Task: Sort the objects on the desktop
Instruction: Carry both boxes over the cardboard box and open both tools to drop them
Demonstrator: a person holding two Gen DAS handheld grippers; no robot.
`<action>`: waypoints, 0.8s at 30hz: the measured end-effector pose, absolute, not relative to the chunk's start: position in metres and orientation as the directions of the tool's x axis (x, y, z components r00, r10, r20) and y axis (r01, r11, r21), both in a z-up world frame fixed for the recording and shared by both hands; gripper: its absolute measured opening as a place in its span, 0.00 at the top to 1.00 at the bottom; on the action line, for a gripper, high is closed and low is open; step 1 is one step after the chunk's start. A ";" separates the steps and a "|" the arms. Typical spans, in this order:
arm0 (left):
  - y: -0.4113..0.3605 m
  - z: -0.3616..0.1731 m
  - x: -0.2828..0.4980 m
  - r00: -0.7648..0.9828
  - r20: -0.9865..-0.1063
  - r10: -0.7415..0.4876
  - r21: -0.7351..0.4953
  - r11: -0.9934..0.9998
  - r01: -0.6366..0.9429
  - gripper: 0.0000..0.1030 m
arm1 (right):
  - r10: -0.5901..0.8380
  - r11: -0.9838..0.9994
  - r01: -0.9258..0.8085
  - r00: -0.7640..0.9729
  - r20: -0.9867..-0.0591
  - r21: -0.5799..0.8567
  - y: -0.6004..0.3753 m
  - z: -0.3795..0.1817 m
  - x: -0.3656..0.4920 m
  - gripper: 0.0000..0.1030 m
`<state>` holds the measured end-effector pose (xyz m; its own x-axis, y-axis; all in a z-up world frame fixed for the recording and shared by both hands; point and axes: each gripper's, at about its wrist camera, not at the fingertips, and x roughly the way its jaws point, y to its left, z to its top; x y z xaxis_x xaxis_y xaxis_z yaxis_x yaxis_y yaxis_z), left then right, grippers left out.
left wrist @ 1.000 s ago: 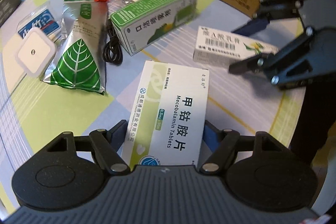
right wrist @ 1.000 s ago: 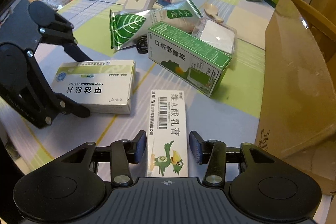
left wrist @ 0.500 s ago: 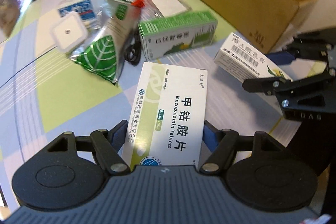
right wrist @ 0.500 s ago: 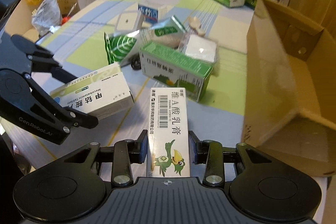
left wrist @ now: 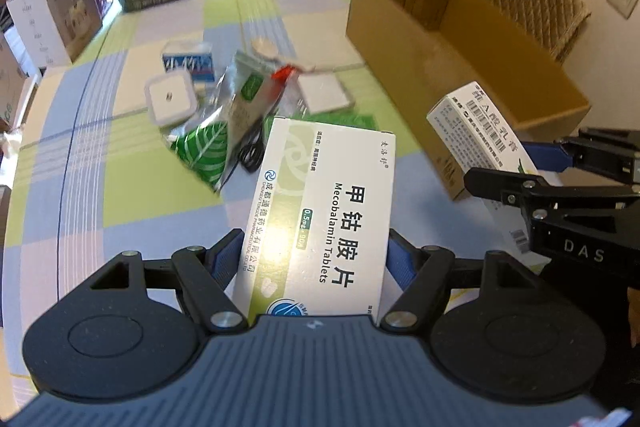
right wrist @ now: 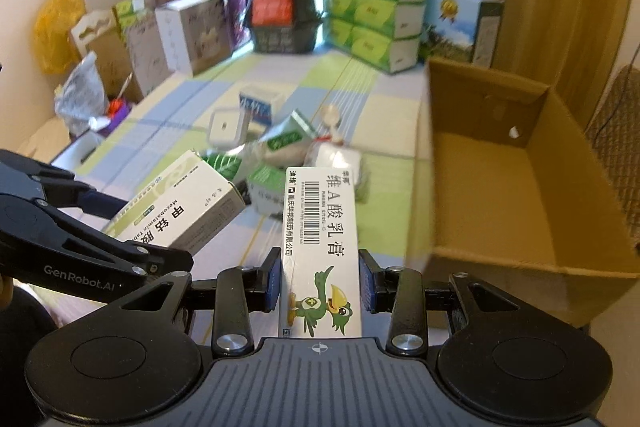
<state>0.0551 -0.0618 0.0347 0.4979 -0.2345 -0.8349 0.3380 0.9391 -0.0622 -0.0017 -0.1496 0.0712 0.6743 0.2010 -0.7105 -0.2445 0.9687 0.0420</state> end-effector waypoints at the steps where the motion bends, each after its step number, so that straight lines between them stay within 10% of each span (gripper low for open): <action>1: -0.066 0.039 0.054 0.506 -0.829 -0.238 -0.062 0.938 0.340 0.32 | 0.198 0.970 -0.238 0.683 -0.703 0.042 -0.154 0.076 -0.003 0.65; 24: -0.208 0.083 0.109 0.526 -0.758 -0.386 -0.148 0.887 0.438 0.32 | 0.020 0.999 0.007 0.768 -0.641 0.040 -0.304 0.116 0.031 0.65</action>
